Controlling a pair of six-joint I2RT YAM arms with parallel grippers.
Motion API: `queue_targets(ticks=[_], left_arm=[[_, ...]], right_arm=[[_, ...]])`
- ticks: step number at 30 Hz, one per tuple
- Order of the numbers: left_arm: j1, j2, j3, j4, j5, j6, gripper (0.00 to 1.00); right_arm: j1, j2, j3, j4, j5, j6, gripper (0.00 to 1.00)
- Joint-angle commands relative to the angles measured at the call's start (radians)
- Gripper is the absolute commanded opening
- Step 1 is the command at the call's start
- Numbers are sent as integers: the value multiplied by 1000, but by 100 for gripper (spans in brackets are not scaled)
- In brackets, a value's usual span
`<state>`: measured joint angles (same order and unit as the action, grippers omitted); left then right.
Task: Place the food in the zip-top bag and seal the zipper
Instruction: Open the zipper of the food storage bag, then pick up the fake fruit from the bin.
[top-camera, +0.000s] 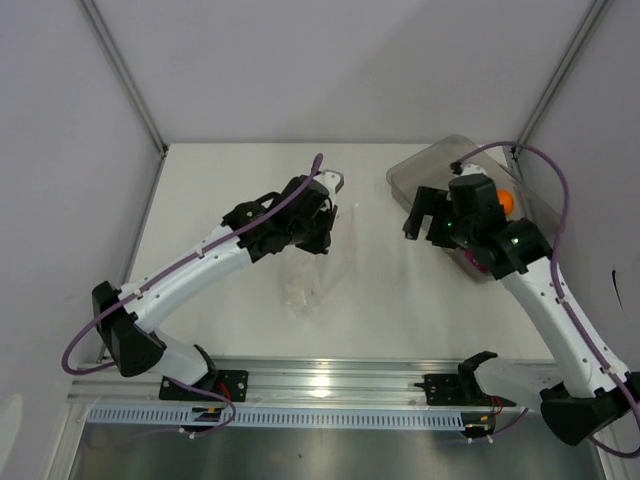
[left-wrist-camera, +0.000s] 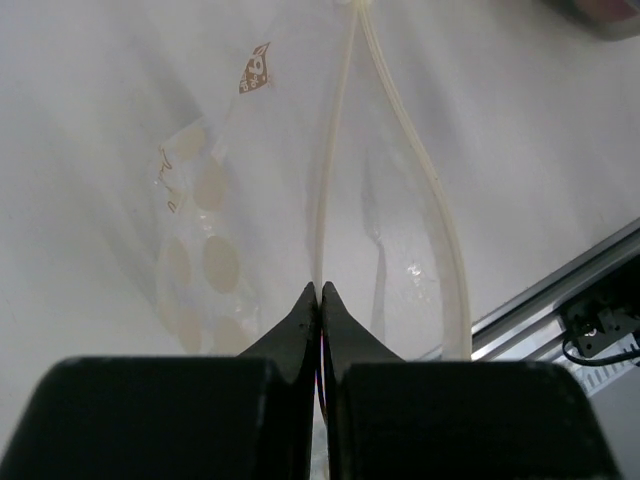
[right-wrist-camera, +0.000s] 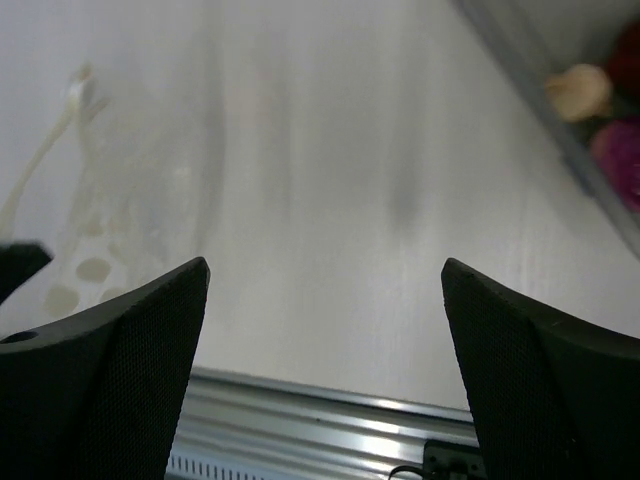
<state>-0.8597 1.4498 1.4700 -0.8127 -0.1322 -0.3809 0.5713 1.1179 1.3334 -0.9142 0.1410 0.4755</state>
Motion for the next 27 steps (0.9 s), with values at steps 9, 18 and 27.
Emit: queue_targets(ticks=[9,18,27], left_arm=[[8,-29,-77,153,206,17,1],[17,-78,-128,218,278,27,1],[73,-86,-166,250,350,34,1]], right_arm=[[-573,43,-95,46,-55,-38,99],[-847,275,-105,216,-72,-64,95],[-895,534,113,193,58,-23,93]])
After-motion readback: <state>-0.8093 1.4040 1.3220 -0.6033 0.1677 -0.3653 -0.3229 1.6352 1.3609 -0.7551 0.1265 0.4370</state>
